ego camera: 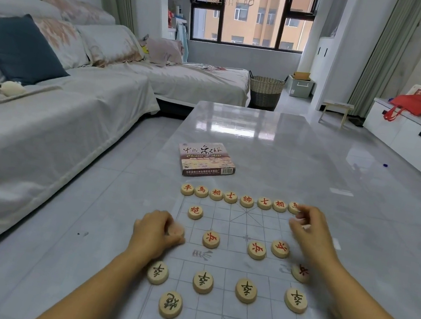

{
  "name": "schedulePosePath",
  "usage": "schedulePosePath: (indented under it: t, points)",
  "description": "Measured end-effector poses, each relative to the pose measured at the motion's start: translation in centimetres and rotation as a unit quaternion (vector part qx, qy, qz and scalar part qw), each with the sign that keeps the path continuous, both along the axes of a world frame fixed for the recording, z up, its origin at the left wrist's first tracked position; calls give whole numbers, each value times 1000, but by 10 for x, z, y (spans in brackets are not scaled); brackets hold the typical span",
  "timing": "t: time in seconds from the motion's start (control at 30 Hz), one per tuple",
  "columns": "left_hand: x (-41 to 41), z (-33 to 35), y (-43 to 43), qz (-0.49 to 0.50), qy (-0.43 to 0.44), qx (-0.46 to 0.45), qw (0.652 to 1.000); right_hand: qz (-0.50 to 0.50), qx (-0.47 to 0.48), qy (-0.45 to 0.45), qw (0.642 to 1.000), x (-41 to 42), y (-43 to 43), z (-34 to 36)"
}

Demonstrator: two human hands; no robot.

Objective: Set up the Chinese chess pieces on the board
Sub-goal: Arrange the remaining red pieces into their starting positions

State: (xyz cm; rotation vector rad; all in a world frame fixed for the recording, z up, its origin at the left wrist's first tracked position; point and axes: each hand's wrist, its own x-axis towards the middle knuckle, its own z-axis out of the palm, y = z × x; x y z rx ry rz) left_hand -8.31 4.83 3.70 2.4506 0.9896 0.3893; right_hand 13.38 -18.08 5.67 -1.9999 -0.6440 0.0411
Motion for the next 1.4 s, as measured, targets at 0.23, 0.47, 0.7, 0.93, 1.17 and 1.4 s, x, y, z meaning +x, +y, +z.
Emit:
schedulePosePath:
  t: [0.23, 0.47, 0.7, 0.93, 1.17, 1.4]
  points:
    - [-12, -3, 26, -97, 51, -66, 992, 144, -185, -86, 968, -75, 62, 10]
    - [-4, -9, 16, 38, -22, -4, 999, 70, -377, -116, 916, -106, 107, -8]
    - [-16, -9, 41, -73, -3, -91, 993, 131, -330, -24, 934, -90, 101, -10]
    - [-2, -8, 29, -35, 18, -30, 999, 145, -270, 5, 952, -87, 98, -16]
    - [1, -11, 33, -37, 5, -22, 999, 127, -252, 29, 959, -81, 103, -18]
    - [-2, -13, 35, -42, -12, -34, 998, 137, -231, 26, 963, -81, 105, -19]
